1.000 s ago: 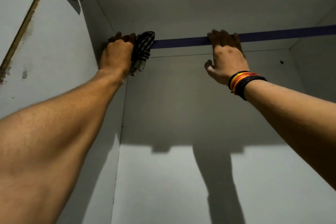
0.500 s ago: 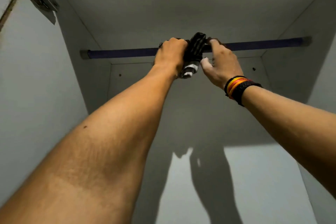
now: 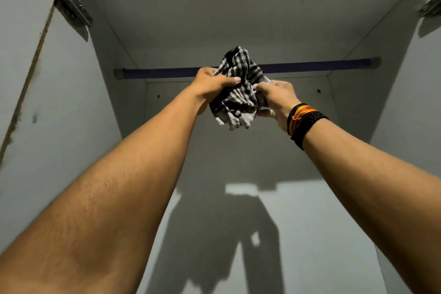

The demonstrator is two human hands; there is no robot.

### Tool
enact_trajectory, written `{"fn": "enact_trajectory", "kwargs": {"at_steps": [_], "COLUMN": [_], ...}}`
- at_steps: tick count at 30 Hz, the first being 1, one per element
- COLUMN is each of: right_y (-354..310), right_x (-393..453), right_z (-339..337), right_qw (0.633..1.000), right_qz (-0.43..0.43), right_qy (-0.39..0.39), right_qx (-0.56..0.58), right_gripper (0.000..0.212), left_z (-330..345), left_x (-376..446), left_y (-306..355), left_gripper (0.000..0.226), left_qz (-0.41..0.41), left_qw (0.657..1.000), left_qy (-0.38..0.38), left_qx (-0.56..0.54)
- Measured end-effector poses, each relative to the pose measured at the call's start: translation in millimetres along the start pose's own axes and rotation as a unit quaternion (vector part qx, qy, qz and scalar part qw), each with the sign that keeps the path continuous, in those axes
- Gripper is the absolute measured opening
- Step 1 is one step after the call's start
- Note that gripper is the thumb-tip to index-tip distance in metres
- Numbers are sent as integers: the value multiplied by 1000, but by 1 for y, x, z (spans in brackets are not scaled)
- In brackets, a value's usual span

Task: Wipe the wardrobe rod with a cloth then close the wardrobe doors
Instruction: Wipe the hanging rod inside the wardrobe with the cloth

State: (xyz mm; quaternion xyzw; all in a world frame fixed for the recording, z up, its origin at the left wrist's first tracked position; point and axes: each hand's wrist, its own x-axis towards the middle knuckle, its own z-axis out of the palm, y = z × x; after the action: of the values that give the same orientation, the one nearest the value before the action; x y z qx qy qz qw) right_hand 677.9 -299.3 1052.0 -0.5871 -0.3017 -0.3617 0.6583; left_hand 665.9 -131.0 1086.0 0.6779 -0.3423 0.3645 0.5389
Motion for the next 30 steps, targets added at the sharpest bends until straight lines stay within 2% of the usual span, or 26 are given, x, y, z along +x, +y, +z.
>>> {"fn": "enact_trajectory", "kwargs": {"at_steps": [2, 5, 7, 11, 14, 19, 24, 27, 30], "right_y": [4, 12, 20, 53, 80, 101, 111, 128, 146], "right_x": [-5, -19, -34, -86, -142, -213, -294, -351, -422], "right_z": [1, 3, 3, -2, -8, -43, -96, -116, -125], "right_qw": [999, 996, 990, 971, 955, 935, 918, 903, 877], "right_qz": [26, 71, 108, 195, 269, 340, 394, 427, 480], "right_qy": [23, 51, 53, 9, 29, 76, 55, 46, 19], "right_qx": [2, 33, 78, 140, 121, 71, 3, -15, -19], "right_gripper": [7, 18, 20, 33, 35, 32, 39, 38, 27], "left_z": [-5, -5, 2, 17, 30, 58, 89, 107, 121], "left_x": [-9, -18, -26, -66, -120, -211, -313, -379, -456], "left_y": [-6, -22, -35, -62, -74, -85, -84, -93, -111], "left_gripper": [16, 33, 43, 59, 59, 56, 25, 24, 28], "left_qz": [-46, -104, -144, -223, -273, -353, -417, -447, -478], "left_qw": [998, 992, 987, 974, 962, 935, 909, 894, 875], "left_qy": [-30, -52, -42, 6, 2, -8, -2, 26, 50], "left_qx": [-32, -51, -57, -52, -14, -18, -5, 5, 58]}}
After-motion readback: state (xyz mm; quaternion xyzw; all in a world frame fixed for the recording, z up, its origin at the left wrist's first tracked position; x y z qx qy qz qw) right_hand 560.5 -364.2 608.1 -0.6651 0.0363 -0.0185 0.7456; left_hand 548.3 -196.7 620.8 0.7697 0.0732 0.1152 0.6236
